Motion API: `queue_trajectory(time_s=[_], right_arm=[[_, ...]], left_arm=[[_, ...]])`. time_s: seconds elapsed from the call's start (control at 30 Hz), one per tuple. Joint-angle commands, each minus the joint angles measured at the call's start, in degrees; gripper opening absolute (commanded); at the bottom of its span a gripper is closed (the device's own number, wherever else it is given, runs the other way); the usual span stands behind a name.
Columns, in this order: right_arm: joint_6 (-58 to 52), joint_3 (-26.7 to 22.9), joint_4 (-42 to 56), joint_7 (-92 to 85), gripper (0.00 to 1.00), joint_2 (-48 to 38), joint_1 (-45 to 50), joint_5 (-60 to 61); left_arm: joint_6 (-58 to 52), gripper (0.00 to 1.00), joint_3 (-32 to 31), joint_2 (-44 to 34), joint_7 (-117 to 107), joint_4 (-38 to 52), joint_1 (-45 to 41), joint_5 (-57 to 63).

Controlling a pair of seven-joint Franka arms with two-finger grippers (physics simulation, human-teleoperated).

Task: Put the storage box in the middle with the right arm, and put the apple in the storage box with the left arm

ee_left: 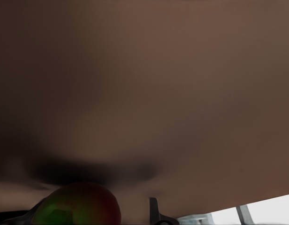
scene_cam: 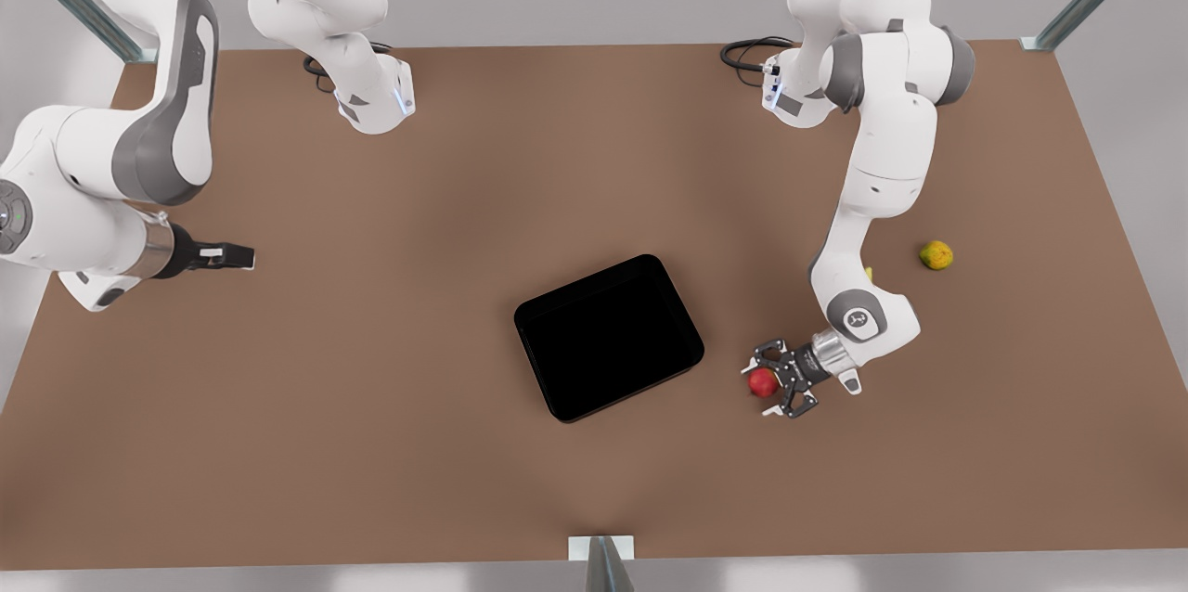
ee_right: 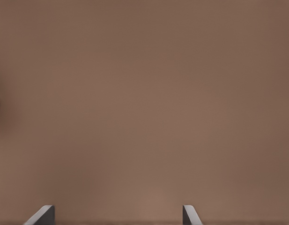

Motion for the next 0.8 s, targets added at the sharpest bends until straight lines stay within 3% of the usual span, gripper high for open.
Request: queue_trajectory(time_s=[0.0,0.03,0.07,0.1,0.2,0.43,0.57,0.67,0.77], right_arm=[[0.00,0.00,0.00,0.00,1.00,0.00,-0.01,0.00],[0.00,0.00,-0.08,0.00,1.00,0.00,-0.01,0.00],[0.00,0.00,0.00,0.00,1.00,0.00,-0.01,0.00],[0.00,0.00,0.00,0.00,1.00,0.00,-0.01,0.00],[0.00,0.00,-0.08,0.00,1.00,0.08,-0.01,0.09],[0.00,0.00,0.00,-0.09,1.00,0.08,-0.01,0.00],[0.00,-0.09,0.00,-0.18,1.00,0.26,-0.01,0.00],[0.00,-0.09,0.00,-0.26,1.00,0.26,-0.01,0.09],[0.00,-0.09,0.00,-0.18,1.00,0.26,-0.01,0.00]], left_arm=[[0.02,1.00,0.00,0.00,-0.09,0.00,0.00,-1.10],[0.11,0.96,0.00,0.00,-0.18,0.00,0.00,-1.19],[0.11,0.76,0.00,0.00,-0.18,0.00,0.00,-1.63],[0.19,0.62,0.00,-0.09,-0.18,0.00,0.00,-1.72],[0.37,0.56,0.00,-0.18,-0.26,-0.09,0.00,-1.72],[0.19,0.56,0.09,-0.70,-0.97,0.18,0.00,-1.63],[0.28,0.56,0.18,-10.19,-15.02,0.26,-0.96,5.66],[6.51,0.56,0.35,-16.34,-28.29,-0.17,-10.36,11.02],[17.50,0.56,0.35,-17.23,-34.45,-0.62,-21.61,11.46]])
